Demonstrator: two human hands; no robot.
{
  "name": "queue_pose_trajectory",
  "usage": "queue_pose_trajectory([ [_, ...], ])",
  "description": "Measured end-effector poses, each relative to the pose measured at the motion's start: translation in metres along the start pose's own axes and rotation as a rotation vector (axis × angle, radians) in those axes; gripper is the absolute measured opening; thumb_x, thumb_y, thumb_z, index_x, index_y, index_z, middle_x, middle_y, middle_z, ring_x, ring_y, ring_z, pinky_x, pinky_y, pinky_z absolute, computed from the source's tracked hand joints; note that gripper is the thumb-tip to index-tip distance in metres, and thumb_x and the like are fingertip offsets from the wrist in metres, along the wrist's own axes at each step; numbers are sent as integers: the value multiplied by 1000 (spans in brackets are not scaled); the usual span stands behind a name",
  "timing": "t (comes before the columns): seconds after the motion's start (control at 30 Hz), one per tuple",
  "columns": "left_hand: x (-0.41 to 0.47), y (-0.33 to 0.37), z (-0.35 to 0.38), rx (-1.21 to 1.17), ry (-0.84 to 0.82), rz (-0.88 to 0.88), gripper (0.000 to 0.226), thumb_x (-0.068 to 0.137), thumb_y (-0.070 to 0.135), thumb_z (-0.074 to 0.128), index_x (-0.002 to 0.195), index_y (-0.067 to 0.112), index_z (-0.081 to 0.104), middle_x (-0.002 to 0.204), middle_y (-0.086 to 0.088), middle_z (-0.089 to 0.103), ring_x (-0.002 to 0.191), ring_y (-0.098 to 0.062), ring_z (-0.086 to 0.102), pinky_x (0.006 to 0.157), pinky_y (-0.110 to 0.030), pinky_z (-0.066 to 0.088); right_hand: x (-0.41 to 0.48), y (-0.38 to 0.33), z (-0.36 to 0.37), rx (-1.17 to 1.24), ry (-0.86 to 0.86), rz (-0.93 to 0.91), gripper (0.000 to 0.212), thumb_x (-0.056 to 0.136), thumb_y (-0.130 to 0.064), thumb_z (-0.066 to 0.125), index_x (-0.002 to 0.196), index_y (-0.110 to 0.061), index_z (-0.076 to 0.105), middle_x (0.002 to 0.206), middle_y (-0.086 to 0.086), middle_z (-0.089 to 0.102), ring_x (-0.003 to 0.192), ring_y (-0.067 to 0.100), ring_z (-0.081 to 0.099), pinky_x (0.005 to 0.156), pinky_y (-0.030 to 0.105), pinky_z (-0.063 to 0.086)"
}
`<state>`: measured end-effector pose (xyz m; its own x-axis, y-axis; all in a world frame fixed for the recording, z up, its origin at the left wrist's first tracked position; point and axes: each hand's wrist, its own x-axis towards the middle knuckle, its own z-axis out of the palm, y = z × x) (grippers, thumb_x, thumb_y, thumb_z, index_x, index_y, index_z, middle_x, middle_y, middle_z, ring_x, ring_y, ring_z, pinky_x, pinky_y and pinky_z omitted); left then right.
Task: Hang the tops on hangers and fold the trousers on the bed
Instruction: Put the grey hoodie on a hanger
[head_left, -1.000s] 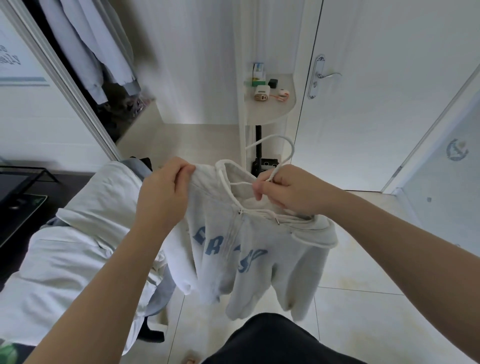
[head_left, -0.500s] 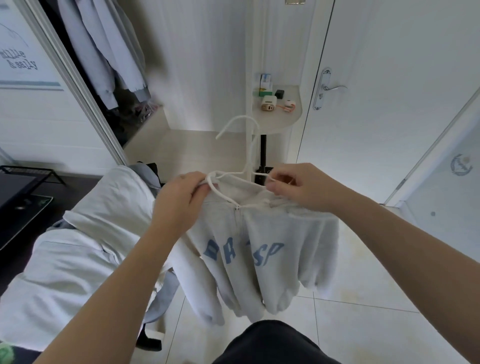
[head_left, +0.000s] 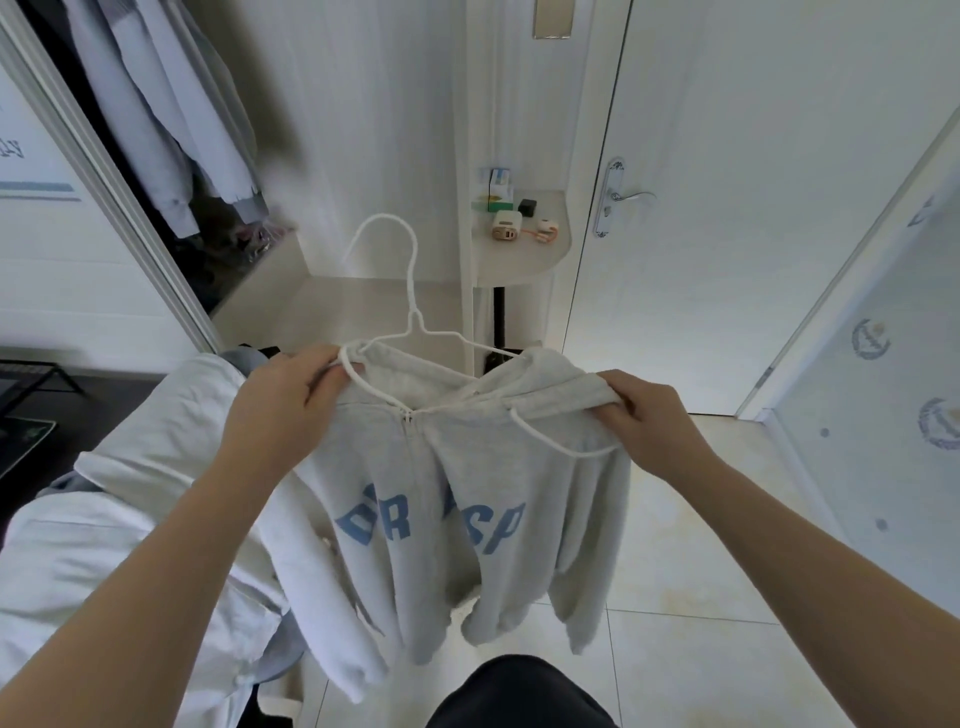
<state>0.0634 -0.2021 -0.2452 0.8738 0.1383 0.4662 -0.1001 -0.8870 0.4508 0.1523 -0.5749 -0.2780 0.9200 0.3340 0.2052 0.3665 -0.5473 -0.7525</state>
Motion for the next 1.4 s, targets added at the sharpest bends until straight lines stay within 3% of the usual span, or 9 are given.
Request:
queue_pose_trajectory([
  [0.3,-5,9,4,71,-156,101,27,100,43,45,94,28,67,83,2,65,80,-21,58,66,-38,47,15,-48,-15,-38,69,-212,37,87,-36,40,108,-27,69,85,-9,69,77,4,62,70,29,47],
  [0.53,2,36,4,35,-142,272,37,98,47,38,90,23,65,71,22,51,67,-8,47,59,-22,35,75,-106,-12,33,188,-214,33,96,-12,48,78,-35,64,73,-23,62,69,1,53,64,19,38],
  [0.73,10,33,-7,66,-178,331,48,99,68,27,85,31,55,65,18,50,64,-12,50,54,-35,42,111,-148,-21,134,277,-257,25,94,-8,46,75,-11,61,74,8,61,71,12,49,67,29,39],
  [0.8,10,38,-7,2,-121,316,39,99,52,41,79,22,54,64,11,51,64,-16,51,56,-39,44,124,-142,-15,-43,69,-100,28,93,-5,43,74,-14,60,73,4,57,71,18,49,70,31,39],
  [0.9,11,42,-7,-49,-35,226,40,97,45,44,81,14,63,67,4,59,68,-19,57,62,-41,46,116,-120,-9,-219,-493,136,45,94,-6,48,135,-21,60,117,2,61,98,22,60,79,36,51],
  [1.0,5,33,-6,-111,24,112,49,97,50,43,87,8,67,70,-4,64,69,-23,60,65,-42,47,87,-102,-13,-86,-520,145,42,101,-30,53,143,-32,53,138,-9,58,125,15,54,106,36,45],
  [1.2,2,21,-13,-142,102,-40,37,100,38,55,76,9,59,62,-7,53,65,-27,54,64,-44,46,32,-39,-25,73,-249,168,64,93,-71,42,99,-15,71,97,-9,71,87,12,65,85,36,48],
  [1.3,5,26,-11,-70,55,-17,30,102,34,56,84,12,65,68,-4,62,67,-26,59,66,-44,49,24,-29,-21,-29,-208,67,54,98,-58,48,67,-15,47,61,-13,44,57,9,41,61,31,32],
  [1.4,7,41,-5,-44,-35,77,35,99,43,48,90,17,69,75,3,66,70,-20,59,67,-40,50,26,-52,-18,-141,-278,-15,47,99,-54,50,66,-20,48,58,-15,45,54,5,42,58,26,32],
])
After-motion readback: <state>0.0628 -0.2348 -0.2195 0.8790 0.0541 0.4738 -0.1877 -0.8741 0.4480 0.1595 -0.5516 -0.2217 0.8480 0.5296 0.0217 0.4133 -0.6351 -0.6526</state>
